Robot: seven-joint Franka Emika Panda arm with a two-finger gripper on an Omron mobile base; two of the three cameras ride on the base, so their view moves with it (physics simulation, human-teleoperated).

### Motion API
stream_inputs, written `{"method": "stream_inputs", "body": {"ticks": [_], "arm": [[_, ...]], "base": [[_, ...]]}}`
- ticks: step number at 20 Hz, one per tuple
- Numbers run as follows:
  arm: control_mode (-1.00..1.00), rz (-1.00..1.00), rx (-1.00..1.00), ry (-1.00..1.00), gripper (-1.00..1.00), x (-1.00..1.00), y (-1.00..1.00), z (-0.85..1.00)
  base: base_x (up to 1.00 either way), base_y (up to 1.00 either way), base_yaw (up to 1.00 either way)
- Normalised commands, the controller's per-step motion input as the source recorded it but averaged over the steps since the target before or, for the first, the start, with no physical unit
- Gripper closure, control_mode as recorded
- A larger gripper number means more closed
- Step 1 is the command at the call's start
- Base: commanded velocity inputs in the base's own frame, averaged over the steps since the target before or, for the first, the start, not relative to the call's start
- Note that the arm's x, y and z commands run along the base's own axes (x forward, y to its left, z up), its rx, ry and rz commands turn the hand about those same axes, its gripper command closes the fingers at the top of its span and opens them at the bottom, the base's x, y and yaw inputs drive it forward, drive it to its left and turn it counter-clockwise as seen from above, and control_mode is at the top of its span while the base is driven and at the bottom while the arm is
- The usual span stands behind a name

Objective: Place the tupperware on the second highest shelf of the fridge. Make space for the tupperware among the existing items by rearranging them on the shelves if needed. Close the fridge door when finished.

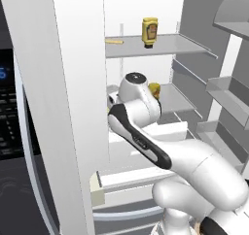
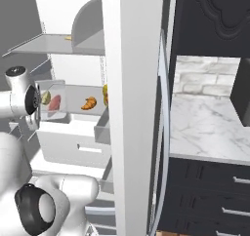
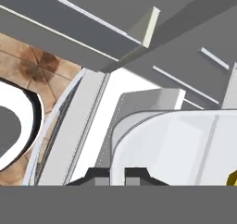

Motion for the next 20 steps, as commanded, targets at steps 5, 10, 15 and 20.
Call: {"method": "stream_inputs", "body": {"ticks": [5,10,15,20], "arm": [[-1.00,0.00,0.00,0.01,1.00,0.86,0.11,-0.23],[-1.00,-0.01,0.00,0.00,1.00,0.93,0.22,-0.32],[-1.00,-0.03,0.00,0.00,1.00,0.83,0.27,-0.37],[-1.00,-0.06,0.00,0.00,1.00,0.77,0.27,-0.20]], "base": [[0.00,0.00,0.00],[0.00,0.00,0.00],[0.00,0.00,0.00],[0.00,0.00,0.00]]}}
